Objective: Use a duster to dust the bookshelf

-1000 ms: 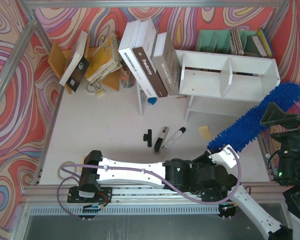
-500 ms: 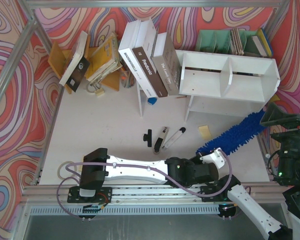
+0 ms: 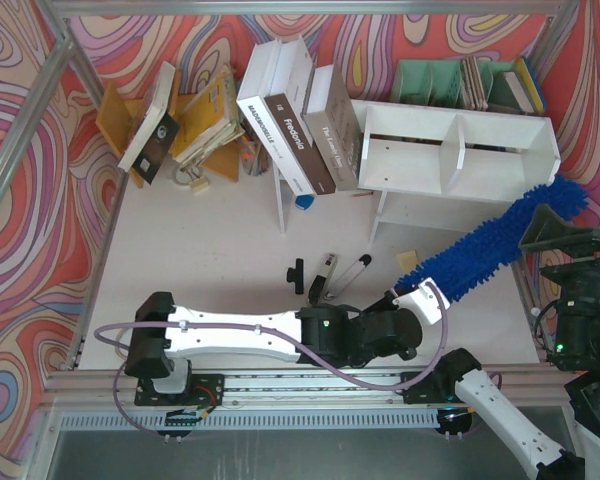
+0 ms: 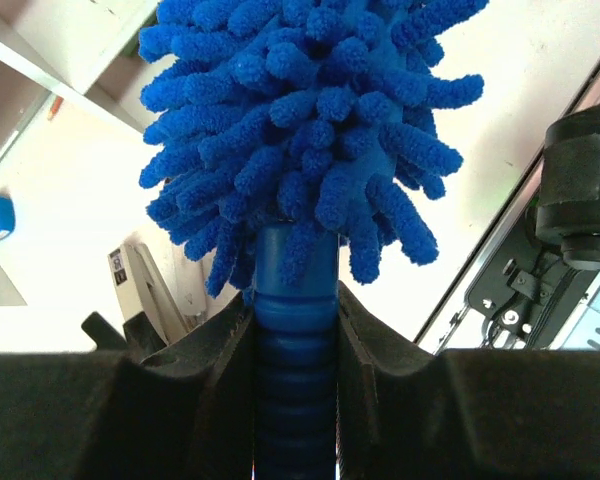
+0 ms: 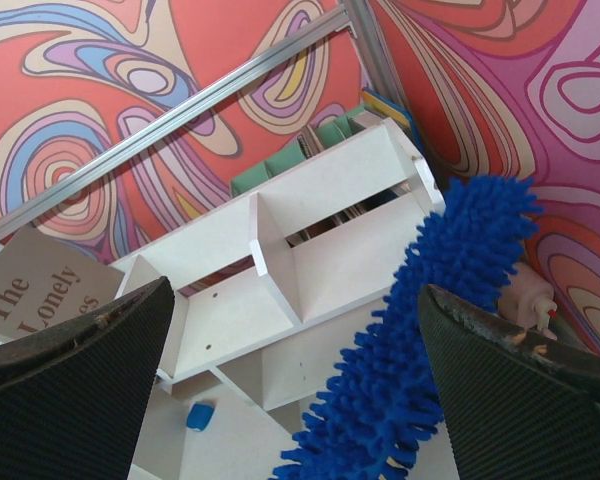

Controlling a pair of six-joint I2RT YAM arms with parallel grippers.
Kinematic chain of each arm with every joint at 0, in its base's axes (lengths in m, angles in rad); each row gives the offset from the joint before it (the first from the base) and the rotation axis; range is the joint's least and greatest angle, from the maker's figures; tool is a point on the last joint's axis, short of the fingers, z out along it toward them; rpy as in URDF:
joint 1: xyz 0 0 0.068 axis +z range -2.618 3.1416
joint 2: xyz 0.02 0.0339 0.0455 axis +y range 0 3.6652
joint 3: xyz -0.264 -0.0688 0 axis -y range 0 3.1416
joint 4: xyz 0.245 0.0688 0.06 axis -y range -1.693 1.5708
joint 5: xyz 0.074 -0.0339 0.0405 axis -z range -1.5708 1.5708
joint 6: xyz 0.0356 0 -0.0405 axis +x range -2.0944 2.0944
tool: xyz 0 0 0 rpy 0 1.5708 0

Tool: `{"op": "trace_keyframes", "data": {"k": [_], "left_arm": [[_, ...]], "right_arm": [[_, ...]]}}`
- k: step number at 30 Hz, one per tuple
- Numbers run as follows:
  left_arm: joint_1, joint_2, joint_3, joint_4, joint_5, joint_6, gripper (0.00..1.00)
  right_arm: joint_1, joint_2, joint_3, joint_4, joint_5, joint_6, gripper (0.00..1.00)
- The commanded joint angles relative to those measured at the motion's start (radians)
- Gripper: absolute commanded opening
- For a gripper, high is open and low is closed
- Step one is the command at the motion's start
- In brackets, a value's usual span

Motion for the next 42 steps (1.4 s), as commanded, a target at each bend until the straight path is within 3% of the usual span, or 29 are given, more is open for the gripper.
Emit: {"op": "trace_keyframes", "data": {"k": [1,15,42], "left_arm": [[0.004,-0.047,-0.020,0.073,-0.044,0.035,0.00],[0.024,-0.047,-0.161,0.085,0.030,-0.086,0.00],[0.024,-0.414,-0.433,-0.095,-0.119,-0.230,0.00]], "right_arm": [[0.000,-0.001,-0.012,0.000,0.000,0.006,0.95],[0.000,-0.003,-0.026,-0.010,-0.007,0.016,0.95],[-0.001,0.009,-0.044,-0.012,-0.022,0.038,0.95]]}}
